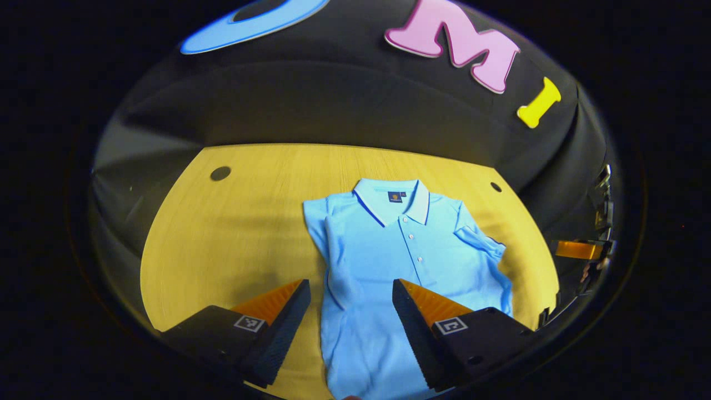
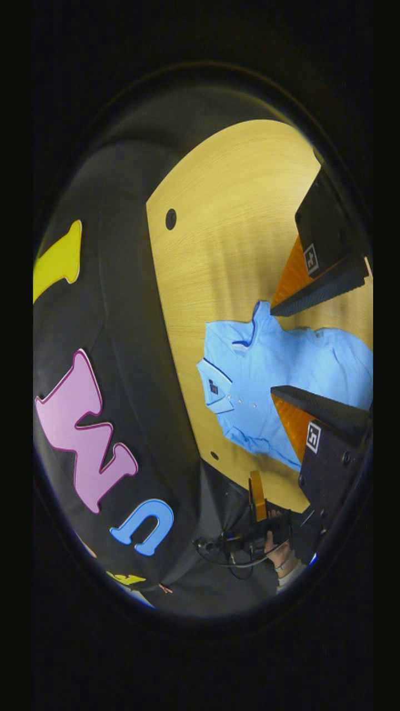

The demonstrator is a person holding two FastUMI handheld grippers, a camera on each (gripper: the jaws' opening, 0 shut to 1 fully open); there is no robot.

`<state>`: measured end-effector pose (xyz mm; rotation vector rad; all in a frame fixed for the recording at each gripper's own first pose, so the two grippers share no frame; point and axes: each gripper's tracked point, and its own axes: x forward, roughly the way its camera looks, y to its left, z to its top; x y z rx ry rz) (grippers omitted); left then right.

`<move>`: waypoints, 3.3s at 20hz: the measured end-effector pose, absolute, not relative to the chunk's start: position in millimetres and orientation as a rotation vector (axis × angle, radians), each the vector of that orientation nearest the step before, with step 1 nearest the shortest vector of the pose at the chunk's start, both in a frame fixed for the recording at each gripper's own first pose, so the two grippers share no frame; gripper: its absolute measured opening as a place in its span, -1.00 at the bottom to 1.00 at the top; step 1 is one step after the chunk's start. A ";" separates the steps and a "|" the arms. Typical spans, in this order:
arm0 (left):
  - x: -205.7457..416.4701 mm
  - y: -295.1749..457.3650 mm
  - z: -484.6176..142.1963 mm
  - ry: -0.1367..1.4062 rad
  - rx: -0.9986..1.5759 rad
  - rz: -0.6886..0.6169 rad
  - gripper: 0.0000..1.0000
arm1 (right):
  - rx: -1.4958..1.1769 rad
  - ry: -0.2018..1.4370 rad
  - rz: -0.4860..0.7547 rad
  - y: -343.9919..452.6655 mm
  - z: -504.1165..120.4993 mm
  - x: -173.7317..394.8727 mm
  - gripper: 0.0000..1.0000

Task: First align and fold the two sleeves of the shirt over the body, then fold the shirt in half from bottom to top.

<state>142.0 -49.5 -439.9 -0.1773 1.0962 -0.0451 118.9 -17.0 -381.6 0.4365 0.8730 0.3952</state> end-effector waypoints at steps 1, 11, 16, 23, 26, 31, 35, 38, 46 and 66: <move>114.6 -46.3 -430.3 1.102 -0.207 -0.043 0.91 | 0.448 0.887 0.392 -17.2 -382.4 105.3 0.43; -99.5 -54.5 -452.0 1.367 -0.378 -0.067 0.92 | 0.509 1.110 0.334 -4.9 -429.2 -52.9 0.80; -134.4 -59.8 -468.8 1.453 -0.492 -0.052 0.92 | 0.579 1.196 0.272 -5.6 -452.1 -115.3 0.82; -155.7 -66.1 -472.2 1.512 -0.444 -0.107 0.94 | 0.586 1.323 0.234 1.3 -486.8 -170.5 0.83; -158.7 -75.8 -470.6 1.537 -0.452 -0.126 0.93 | 0.696 1.342 0.220 16.9 -485.9 -163.9 0.75; -153.6 -91.1 -476.4 1.553 -0.446 -0.156 0.88 | 0.737 1.377 0.227 33.0 -488.5 -156.6 0.74; -150.5 -96.7 -480.0 1.547 -0.428 -0.157 0.83 | 0.681 1.412 0.269 42.6 -494.3 -166.0 0.37; -161.1 -95.7 -488.4 1.572 -0.401 -0.156 0.12 | 0.710 1.438 0.257 45.6 -502.6 -168.6 -0.70; -136.7 -95.2 -469.5 1.447 -0.392 -0.212 -0.86 | 0.765 1.355 0.307 45.5 -485.7 -149.5 -0.99; 224.4 -75.0 -367.1 0.916 -0.283 -0.130 -0.87 | 0.545 0.742 0.489 49.4 -334.1 227.8 -0.89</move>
